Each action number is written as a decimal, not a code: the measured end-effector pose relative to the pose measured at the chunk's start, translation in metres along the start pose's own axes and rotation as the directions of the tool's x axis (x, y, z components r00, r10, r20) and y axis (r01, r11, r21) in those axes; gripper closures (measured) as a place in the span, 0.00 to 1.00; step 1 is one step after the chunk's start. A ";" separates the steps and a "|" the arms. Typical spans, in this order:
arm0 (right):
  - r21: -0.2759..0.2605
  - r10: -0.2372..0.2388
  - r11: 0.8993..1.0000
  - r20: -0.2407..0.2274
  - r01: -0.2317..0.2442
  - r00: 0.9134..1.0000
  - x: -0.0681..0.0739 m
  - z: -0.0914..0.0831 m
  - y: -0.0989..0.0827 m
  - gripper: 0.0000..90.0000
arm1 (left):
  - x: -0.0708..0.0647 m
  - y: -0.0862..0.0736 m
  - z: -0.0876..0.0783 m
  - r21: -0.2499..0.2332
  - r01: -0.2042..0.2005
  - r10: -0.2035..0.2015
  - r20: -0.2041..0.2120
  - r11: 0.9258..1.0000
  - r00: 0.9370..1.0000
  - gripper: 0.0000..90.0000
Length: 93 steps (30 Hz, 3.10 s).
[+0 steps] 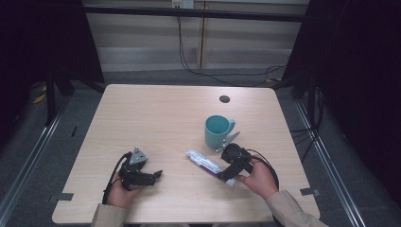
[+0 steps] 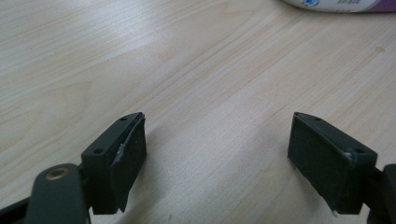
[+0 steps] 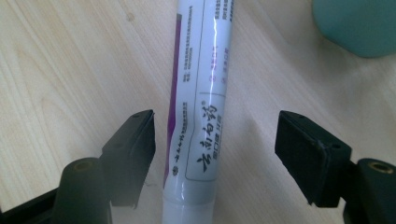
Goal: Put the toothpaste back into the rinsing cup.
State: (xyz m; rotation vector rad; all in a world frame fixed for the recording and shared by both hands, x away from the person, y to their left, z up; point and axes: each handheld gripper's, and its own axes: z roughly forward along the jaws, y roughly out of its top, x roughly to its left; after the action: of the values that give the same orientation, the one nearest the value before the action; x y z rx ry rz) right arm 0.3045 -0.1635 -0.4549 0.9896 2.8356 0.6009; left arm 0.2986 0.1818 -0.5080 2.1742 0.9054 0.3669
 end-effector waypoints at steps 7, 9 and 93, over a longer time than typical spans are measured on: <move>0.036 -0.013 0.999 0.008 0.013 1.000 0.002 0.004 0.014 0.35 | 0.000 0.000 0.000 0.000 0.000 0.000 0.000 1.000 1.000 0.21; 0.039 -0.024 0.999 0.012 0.023 1.000 0.001 0.005 0.015 0.35 | 0.000 0.000 0.000 0.000 0.000 0.000 0.000 1.000 1.000 0.21; -0.165 -0.009 0.986 -0.066 -0.002 0.998 -0.006 -0.008 0.041 0.84 | 0.000 0.000 0.000 0.000 0.000 0.000 0.001 1.000 1.000 0.21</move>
State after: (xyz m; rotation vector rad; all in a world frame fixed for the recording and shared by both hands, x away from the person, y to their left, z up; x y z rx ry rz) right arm 0.3320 -0.1405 -0.4322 0.9523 2.7867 0.8682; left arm 0.2986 0.1819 -0.5080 2.1744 0.9042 0.3659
